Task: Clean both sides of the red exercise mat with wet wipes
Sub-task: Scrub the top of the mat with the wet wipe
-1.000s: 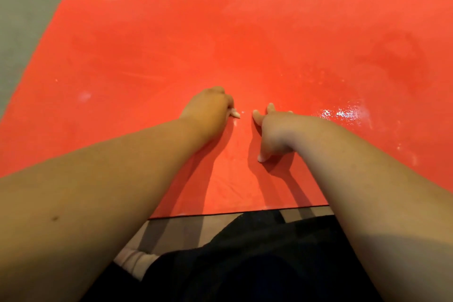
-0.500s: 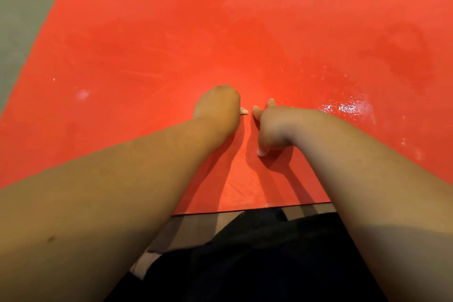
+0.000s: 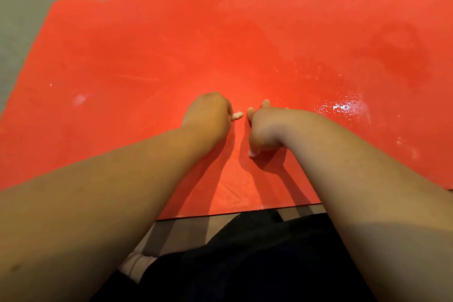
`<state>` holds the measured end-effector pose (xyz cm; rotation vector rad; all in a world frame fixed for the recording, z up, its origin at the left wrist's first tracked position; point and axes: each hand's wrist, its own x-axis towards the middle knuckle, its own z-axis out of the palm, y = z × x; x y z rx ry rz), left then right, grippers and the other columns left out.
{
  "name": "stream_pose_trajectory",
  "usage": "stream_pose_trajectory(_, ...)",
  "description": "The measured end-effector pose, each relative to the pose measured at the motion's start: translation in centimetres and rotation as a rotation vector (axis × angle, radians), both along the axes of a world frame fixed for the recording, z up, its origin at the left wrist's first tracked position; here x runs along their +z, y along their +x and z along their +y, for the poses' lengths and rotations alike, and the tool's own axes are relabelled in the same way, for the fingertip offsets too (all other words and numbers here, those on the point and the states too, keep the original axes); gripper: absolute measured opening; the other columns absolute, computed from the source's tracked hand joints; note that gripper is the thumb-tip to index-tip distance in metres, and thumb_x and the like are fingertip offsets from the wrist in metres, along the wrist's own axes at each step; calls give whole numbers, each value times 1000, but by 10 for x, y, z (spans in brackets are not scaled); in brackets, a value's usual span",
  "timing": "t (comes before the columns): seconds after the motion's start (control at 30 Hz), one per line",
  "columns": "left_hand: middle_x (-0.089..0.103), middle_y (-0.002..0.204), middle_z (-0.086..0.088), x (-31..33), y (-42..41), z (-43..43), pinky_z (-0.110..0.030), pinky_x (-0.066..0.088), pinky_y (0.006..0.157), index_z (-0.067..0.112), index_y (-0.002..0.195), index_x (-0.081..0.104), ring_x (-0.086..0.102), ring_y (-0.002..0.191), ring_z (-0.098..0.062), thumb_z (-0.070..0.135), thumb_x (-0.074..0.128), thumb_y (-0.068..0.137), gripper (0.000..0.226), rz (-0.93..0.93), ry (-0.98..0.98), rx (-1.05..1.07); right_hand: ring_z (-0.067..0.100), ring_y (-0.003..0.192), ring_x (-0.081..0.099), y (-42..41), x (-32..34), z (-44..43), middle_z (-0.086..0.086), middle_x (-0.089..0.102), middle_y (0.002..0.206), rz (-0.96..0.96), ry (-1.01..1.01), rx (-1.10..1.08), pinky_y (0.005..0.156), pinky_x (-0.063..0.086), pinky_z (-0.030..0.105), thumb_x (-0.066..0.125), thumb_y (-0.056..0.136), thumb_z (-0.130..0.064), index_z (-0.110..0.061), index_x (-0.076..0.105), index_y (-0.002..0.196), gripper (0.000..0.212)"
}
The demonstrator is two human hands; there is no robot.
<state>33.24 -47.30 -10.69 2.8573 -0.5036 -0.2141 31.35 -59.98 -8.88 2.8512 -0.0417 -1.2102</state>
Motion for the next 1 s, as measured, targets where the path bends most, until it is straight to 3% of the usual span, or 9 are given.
stream_pose_trajectory(0.17, 62, 106, -3, 5, -30, 30, -38, 47, 81, 21, 104, 72, 59, 102, -27, 34, 55, 93, 24, 67, 46, -296, 54, 136, 18, 2, -1, 6, 23, -21, 153, 17, -34, -1, 111, 26, 55, 69, 81, -43, -13, -11, 151, 110)
stream_pose_trajectory(0.4, 62, 109, -11, -10, 7, -1, -37, 45, 80, 17, 108, 72, 59, 104, -32, 17, 57, 91, 22, -59, 18, -58, 51, 138, 18, 0, 3, 3, 23, -19, 154, -5, -29, 32, 112, 27, 52, 71, 80, -42, -13, -10, 151, 111)
stream_pose_trajectory(0.57, 59, 99, -4, -7, -26, 18, -40, 47, 78, 17, 100, 71, 59, 99, -28, 21, 53, 92, 20, -36, 20, -300, 46, 140, 18, -4, 7, 3, 24, -16, 154, -20, -21, 28, 113, 22, 54, 71, 80, -40, -12, -8, 151, 109)
stream_pose_trajectory(0.7, 60, 103, -6, -8, -11, 11, -39, 47, 78, 17, 104, 71, 59, 101, -29, 30, 54, 93, 24, -44, 15, -255, 44, 141, 16, -6, 7, 4, 25, -14, 154, -33, -11, 18, 114, 17, 56, 73, 78, -40, -12, -5, 152, 110)
stream_pose_trajectory(0.87, 60, 105, -9, -11, 0, -3, -40, 45, 78, 13, 106, 69, 58, 104, -30, 17, 50, 95, 22, -136, 66, -153, 46, 140, 18, -4, 7, 3, 26, -14, 154, -31, -9, 36, 113, 21, 55, 72, 80, -37, -12, -4, 151, 108)
stream_pose_trajectory(1.0, 59, 100, -5, -1, -45, 14, -38, 42, 75, 16, 98, 67, 58, 99, -28, 24, 45, 98, 23, -94, 79, -308, 50, 137, 22, 0, 3, 5, 28, -18, 152, -7, -25, 43, 111, 28, 53, 69, 82, -39, -9, -8, 150, 107)
